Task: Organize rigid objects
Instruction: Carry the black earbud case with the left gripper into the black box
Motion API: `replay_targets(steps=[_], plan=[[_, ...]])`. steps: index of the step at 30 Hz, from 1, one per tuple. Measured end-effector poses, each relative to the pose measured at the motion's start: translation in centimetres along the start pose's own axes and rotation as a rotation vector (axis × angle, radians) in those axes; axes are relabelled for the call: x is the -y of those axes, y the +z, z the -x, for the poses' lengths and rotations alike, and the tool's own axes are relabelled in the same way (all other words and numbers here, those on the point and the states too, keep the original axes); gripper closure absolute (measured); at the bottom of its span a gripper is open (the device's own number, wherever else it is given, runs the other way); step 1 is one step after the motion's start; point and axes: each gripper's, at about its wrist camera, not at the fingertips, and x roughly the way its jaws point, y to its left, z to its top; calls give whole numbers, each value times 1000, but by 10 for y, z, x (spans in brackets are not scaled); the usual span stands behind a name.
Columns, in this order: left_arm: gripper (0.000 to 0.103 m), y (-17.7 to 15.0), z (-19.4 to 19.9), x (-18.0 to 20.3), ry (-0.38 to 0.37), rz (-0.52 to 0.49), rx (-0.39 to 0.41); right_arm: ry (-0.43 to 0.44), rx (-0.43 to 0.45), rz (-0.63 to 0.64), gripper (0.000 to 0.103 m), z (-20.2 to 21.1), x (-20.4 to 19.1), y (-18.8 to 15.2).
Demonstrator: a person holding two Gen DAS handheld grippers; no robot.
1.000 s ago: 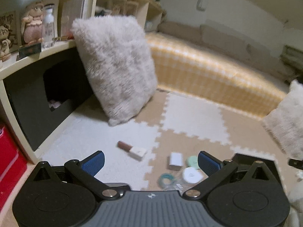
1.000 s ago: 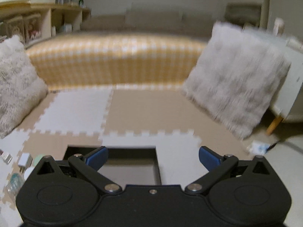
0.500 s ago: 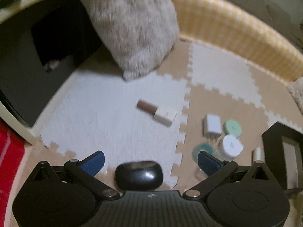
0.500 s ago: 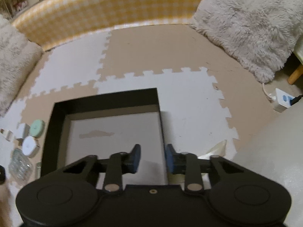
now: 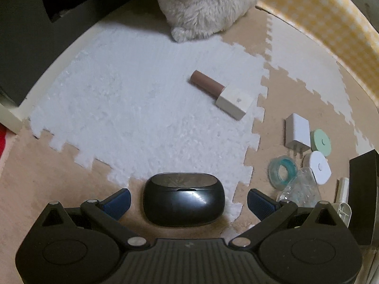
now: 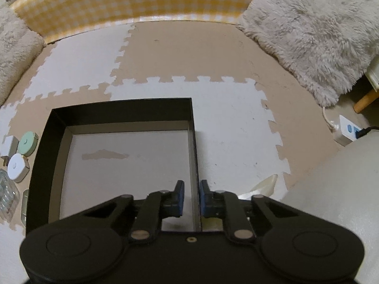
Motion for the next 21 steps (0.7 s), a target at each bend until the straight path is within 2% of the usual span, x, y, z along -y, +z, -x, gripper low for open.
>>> replay_targets(steps=[8, 13, 15, 21], plan=[[12, -2, -16, 3, 49, -22, -38, 1, -14, -19, 95, 1, 1, -2], [15, 0, -16, -3, 62, 22, -23, 7, -27, -19, 96, 2, 0, -3], [22, 1, -14, -4, 63, 27, -13, 10, -29, -15, 96, 2, -1, -4], [22, -2, -7, 7, 54, -14, -1, 44, 17, -56, 92, 6, 5, -1]])
